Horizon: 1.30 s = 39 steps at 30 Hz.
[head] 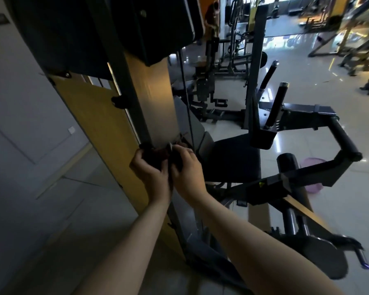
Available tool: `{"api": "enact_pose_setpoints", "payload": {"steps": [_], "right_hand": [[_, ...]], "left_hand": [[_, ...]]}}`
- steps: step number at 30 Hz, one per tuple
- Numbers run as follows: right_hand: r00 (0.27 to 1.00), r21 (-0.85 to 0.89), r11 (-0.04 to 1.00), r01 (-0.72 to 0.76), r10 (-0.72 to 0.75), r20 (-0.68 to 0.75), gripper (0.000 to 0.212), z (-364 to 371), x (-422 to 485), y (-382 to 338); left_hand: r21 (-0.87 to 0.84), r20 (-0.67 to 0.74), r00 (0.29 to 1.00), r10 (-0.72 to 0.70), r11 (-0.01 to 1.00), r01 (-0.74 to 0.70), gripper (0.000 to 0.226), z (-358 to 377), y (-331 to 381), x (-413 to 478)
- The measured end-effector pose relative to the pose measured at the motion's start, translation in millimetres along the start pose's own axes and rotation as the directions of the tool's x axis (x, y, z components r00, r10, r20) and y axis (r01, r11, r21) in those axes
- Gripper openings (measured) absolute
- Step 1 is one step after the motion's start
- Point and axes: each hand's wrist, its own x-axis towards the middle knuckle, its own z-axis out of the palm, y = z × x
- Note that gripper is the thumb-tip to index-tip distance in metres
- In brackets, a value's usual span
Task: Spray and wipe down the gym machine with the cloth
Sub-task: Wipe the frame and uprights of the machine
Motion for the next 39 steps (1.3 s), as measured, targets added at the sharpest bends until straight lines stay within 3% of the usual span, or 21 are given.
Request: {"api": "enact_pose_setpoints", "payload": {"steps": [2,6,8,10,11,14,17,19,23,28,35,39], "right_hand": [[0.998,-0.083,0.997,0.007,-0.001,0.064,0.044,-8,-1,6],[0.98,-0.254,0.966,0.042,0.01,0.2,0.035,-30,-13,24],[0.983,-0.334,0.927,0.17,-0.135,0.127,0.024,-43,-18,25],[0.967,-0.258,0.933,0.249,-0.254,0.015,0.015,-58,-11,13],[0.968,-0.17,0.957,0.235,-0.246,-0.051,0.011,-64,-2,5],[0.979,0.144,0.983,0.116,-0.089,-0.181,0.013,-76,33,-12],[0.996,0.351,0.933,-0.084,0.085,0.013,0.027,-76,63,-21],[0.978,0.448,0.876,-0.178,0.107,0.18,0.032,-69,72,-24],[0.945,0.525,0.795,-0.304,0.183,0.27,0.029,-50,68,-28],[0.861,0.61,0.613,-0.502,0.286,0.421,0.027,-48,66,-15],[0.794,0.53,0.595,-0.604,0.387,0.47,0.035,-34,63,-2],[0.784,0.498,0.609,-0.617,0.427,0.451,0.039,-31,60,-4]], "left_hand": [[-0.012,-0.036,0.997,-0.065,0.998,0.064,0.061,4,-1,-5],[0.142,-0.083,0.988,-0.132,0.979,0.143,0.058,9,7,-25],[0.177,-0.135,0.975,-0.179,0.963,0.202,0.05,12,21,-30],[0.183,-0.218,0.961,-0.168,0.96,0.21,0.047,14,44,-30],[0.175,-0.252,0.959,-0.127,0.969,0.175,0.046,15,57,-25],[0.131,-0.315,0.949,0.036,0.991,0.005,0.041,18,92,3],[0.122,-0.333,0.939,0.088,0.991,-0.05,0.048,24,119,37],[0.196,-0.345,0.929,0.135,0.978,-0.069,0.056,30,125,45],[0.285,-0.319,0.929,0.186,0.954,-0.093,0.061,34,103,34],[0.265,-0.275,0.956,0.103,0.964,-0.027,0.059,33,65,9],[0.219,-0.235,0.969,-0.075,0.967,0.128,0.061,32,39,-18],[0.207,-0.267,0.959,-0.09,0.967,0.148,0.06,29,42,-13]]}}
